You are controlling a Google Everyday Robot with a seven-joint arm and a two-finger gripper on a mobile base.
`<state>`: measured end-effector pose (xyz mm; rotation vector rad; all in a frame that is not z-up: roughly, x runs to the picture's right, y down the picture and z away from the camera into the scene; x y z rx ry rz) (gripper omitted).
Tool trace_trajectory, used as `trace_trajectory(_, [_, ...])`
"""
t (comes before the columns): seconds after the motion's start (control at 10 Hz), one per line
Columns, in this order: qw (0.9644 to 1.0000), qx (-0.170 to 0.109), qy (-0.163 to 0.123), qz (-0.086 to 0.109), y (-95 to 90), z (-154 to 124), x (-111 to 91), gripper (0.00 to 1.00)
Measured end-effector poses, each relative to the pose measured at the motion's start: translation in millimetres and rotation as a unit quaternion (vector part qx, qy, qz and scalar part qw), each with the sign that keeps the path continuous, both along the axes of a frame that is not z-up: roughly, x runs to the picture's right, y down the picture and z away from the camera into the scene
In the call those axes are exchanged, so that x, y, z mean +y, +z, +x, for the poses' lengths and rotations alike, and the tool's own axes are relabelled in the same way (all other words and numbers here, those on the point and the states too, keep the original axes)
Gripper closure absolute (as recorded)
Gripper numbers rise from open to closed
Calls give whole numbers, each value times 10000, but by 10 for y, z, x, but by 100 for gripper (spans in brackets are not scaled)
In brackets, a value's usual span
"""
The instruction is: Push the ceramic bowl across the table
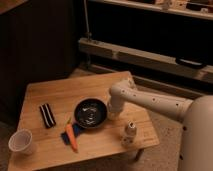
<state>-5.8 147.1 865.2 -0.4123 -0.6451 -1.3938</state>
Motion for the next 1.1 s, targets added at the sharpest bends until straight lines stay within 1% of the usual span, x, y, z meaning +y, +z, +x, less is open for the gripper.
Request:
trace_trajectory(0.1, [9996, -130, -214, 94, -70, -358, -89, 100])
trace_trajectory(0.3, [9978, -312, -559, 139, -134, -900, -192, 100])
trace_trajectory(0.4, [9961, -422, -769, 72, -82, -1255, -217, 100])
trace_trajectory(0.6, [9926, -628, -1038, -47, 56, -1769, -208, 100])
trace_trajectory(0.7, [9901, -785, -1158, -105, 185, -2136, -232, 100])
trace_trajectory(0.8, [9889, -873, -1195, -114, 245, -2330, -256, 100])
trace_trajectory(0.9, [9878, -980, -1210, -79, 293, -2571, -285, 99])
trace_trajectory(1.0, [9875, -1057, -1173, -24, 337, -2809, -341, 96])
trace_trajectory(1.1, [9875, -1068, -1161, -7, 348, -2854, -360, 96])
